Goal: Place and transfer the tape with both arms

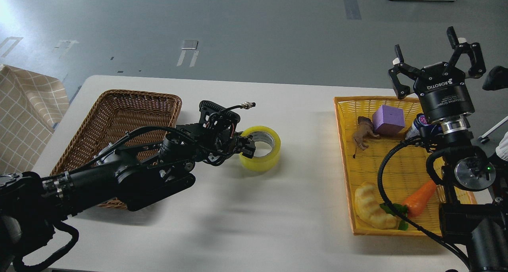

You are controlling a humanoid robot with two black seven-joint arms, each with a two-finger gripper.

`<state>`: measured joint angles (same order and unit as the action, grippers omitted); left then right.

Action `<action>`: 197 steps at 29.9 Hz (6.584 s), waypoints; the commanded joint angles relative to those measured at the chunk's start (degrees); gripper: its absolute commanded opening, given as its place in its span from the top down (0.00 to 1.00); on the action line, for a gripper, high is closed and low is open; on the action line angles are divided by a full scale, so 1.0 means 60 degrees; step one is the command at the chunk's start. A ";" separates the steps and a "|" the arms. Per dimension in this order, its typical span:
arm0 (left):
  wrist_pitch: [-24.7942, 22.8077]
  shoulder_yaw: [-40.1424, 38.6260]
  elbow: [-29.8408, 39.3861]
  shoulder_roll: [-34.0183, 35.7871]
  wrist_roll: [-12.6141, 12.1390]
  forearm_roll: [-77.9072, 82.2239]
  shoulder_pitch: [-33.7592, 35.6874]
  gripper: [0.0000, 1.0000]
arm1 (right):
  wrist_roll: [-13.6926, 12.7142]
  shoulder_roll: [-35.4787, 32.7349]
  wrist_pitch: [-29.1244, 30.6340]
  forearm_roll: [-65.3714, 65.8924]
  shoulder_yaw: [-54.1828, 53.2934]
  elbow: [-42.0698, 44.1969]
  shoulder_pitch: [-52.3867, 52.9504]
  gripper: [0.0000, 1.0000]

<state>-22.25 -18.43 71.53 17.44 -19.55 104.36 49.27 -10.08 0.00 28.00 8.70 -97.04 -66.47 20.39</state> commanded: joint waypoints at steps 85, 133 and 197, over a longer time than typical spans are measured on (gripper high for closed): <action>0.1437 -0.0108 -0.0012 0.6981 0.3140 -0.1544 -0.2190 1.00 | -0.0004 0.0000 0.0000 0.0000 -0.0087 -0.0171 -0.0116 0.01; -0.0569 -0.6344 -0.0100 0.5316 0.3082 -1.3905 -0.1912 0.02 | -0.0092 0.0000 0.0000 0.0015 -0.0058 -0.0200 0.0044 0.01; -0.0959 -0.9468 -0.2121 -0.2072 0.5352 -1.4493 -0.2615 0.02 | -0.0092 -0.0264 0.0000 0.1084 0.0704 0.0869 0.1891 0.01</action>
<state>-28.00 -75.14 58.80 4.98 12.53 17.40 33.82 -10.72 -1.78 28.00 15.20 -92.81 -61.26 31.74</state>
